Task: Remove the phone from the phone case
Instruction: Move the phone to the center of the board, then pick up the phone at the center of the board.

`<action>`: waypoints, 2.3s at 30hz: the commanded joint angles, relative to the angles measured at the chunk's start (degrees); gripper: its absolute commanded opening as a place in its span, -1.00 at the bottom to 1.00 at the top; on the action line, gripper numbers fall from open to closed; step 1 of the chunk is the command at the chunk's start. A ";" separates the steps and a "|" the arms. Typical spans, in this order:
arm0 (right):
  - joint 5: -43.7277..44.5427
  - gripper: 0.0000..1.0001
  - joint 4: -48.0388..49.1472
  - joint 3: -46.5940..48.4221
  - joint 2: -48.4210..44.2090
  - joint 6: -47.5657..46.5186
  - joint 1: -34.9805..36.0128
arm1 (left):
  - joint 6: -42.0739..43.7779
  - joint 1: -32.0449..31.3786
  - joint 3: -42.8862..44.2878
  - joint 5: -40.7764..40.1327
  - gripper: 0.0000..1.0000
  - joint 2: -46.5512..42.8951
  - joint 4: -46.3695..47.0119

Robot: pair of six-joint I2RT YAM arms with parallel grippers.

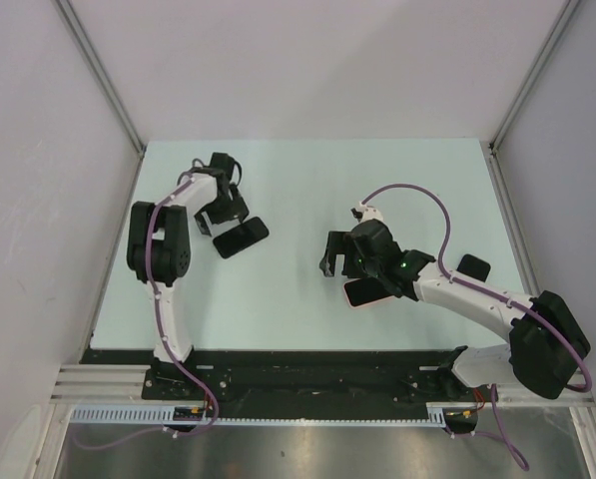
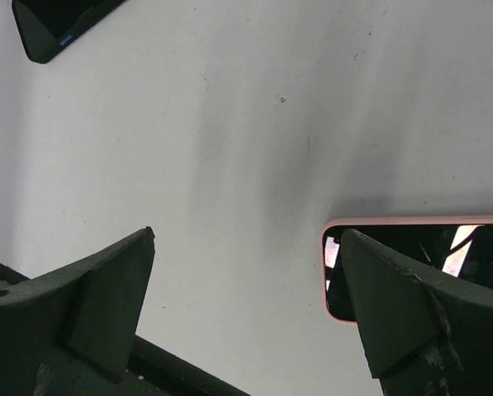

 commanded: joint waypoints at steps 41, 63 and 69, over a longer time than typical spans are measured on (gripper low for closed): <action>1.25 0.99 1.51 0.13 -1.50 2.39 5.98 | -34.55 -14.62 3.81 -0.45 1.00 0.74 -24.96; -0.50 0.99 3.26 0.13 0.60 2.57 6.42 | -36.31 -14.10 -12.47 -4.58 1.00 -17.12 -4.29; -0.50 0.99 2.91 0.13 0.35 2.92 7.03 | -35.87 -14.45 7.39 -3.97 1.00 -3.25 -12.99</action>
